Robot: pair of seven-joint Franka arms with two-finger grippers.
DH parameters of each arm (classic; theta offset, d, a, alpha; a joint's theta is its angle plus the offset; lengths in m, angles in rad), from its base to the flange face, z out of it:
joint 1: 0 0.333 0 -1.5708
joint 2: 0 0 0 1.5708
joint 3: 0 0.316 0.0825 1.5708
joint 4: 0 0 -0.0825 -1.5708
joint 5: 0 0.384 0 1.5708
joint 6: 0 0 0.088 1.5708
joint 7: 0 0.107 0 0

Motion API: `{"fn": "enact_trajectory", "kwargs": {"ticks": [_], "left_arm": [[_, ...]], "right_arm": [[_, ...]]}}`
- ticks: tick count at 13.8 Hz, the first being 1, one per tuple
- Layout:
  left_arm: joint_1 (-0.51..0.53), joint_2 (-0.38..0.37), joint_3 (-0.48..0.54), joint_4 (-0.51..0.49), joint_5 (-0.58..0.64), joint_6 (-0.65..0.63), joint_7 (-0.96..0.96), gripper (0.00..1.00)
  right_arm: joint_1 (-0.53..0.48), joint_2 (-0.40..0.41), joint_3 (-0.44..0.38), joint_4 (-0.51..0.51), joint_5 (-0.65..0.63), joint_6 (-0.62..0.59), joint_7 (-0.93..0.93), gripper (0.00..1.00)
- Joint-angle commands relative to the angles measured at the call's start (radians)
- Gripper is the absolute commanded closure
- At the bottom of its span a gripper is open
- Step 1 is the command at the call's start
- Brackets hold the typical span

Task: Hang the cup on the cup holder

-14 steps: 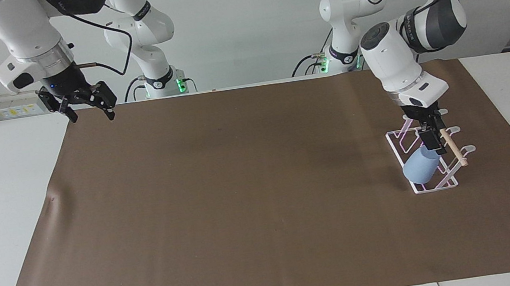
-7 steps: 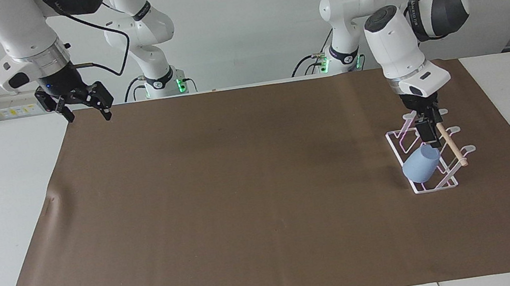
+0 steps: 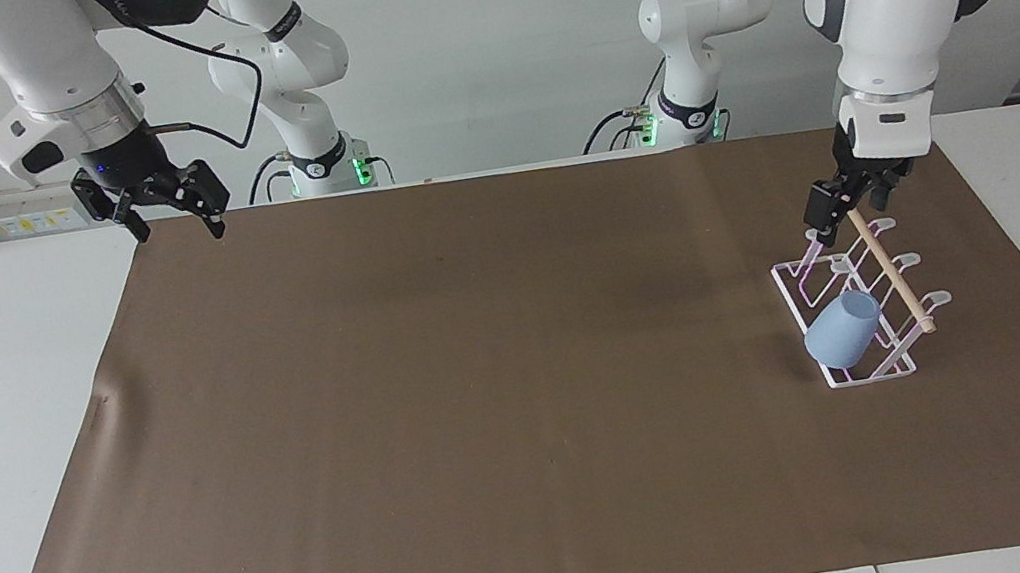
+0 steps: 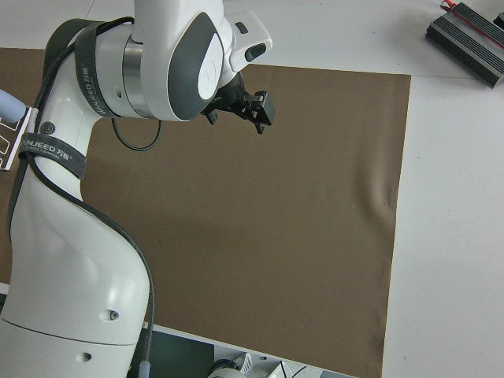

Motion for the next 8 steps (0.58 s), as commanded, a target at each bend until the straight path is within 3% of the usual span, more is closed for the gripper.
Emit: {"fn": "enact_trajectory", "kwargs": {"ticks": [1, 4, 8], "left_arm": [[-0.009, 0.001, 0.055, 0.085, -0.090, -0.150, 0.243, 0.00], [-0.044, 0.007, 0.115, 0.152, -0.119, -0.259, 0.394, 0.00], [-0.068, 0.028, 0.136, 0.204, -0.114, -0.329, 0.402, 0.00]], "right_arm": [[-0.006, -0.012, 0.005, -0.009, 0.015, -0.001, 0.000, 0.00], [-0.007, -0.012, 0.004, -0.009, 0.010, -0.001, -0.004, 0.00], [-0.007, -0.012, 0.004, -0.009, 0.010, 0.002, -0.002, 0.00]]}}
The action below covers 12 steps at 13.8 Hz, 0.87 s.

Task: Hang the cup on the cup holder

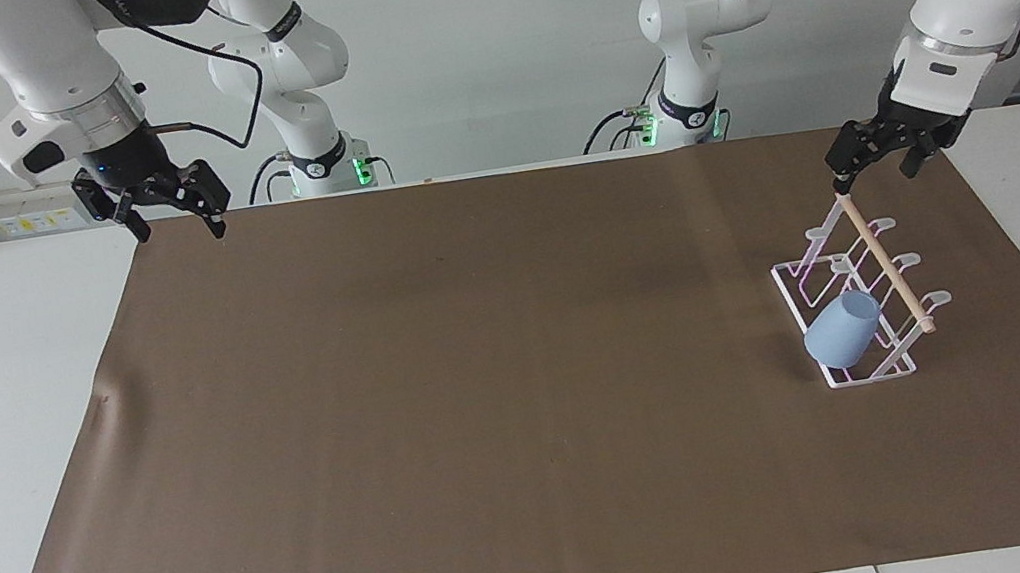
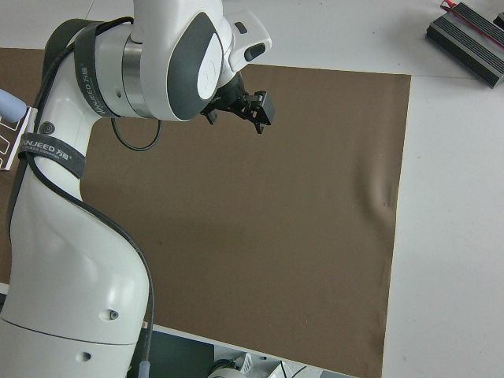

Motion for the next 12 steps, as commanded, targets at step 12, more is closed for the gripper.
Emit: {"fn": "enact_trajectory", "kwargs": {"ticks": [12], "left_arm": [[-0.057, 0.024, 0.056, 0.057, 0.003, -0.097, 0.092, 0.00]], "right_arm": [[-0.012, -0.021, 0.005, -0.033, 0.004, 0.023, 0.018, 0.00]]}}
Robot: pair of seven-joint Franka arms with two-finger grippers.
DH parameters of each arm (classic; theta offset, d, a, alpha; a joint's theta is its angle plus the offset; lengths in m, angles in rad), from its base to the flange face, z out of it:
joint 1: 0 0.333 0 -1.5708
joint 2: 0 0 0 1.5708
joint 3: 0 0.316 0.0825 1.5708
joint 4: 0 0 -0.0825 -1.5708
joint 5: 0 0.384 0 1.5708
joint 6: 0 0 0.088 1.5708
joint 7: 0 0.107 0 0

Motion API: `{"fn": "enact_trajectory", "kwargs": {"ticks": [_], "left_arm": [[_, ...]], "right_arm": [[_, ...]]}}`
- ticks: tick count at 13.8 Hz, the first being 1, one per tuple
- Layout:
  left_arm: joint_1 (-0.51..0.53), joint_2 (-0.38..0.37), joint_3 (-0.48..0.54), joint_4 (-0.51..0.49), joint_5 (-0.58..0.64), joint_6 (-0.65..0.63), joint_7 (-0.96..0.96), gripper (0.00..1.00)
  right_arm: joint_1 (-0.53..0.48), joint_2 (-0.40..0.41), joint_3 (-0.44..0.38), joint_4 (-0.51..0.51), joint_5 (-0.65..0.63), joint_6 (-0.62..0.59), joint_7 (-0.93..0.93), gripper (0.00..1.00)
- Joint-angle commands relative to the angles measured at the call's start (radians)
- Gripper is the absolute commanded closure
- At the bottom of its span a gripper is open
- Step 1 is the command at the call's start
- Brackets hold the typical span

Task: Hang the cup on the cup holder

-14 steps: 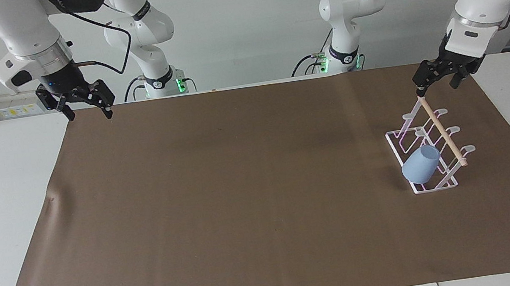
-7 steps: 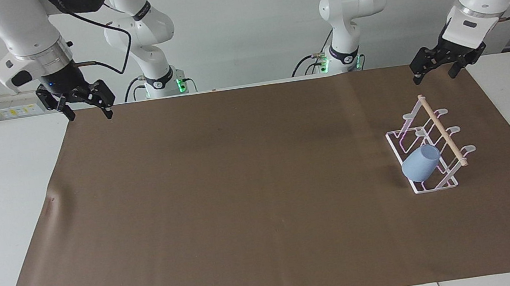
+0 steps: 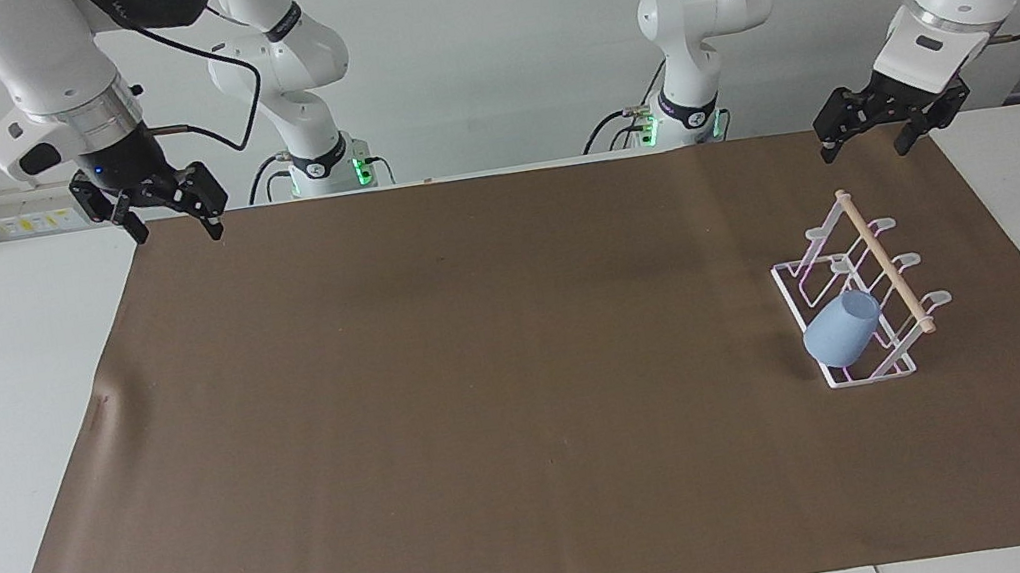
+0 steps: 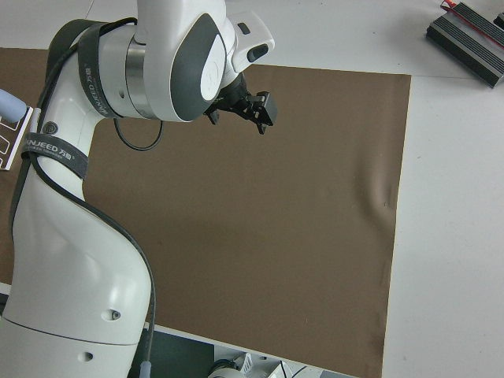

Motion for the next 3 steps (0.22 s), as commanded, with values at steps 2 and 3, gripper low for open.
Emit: {"fn": "enact_trajectory", "kwargs": {"ticks": [2, 3], "left_arm": [[-0.014, 0.014, 0.023, 0.024, 0.003, -0.026, 0.017, 0.00], [-0.019, 0.014, 0.023, 0.021, 0.003, -0.024, 0.015, 0.00]], "right_arm": [[-0.008, -0.015, 0.006, -0.019, 0.004, 0.008, 0.020, 0.00], [-0.018, 0.004, 0.006, 0.014, 0.003, -0.004, 0.023, 0.00]]}}
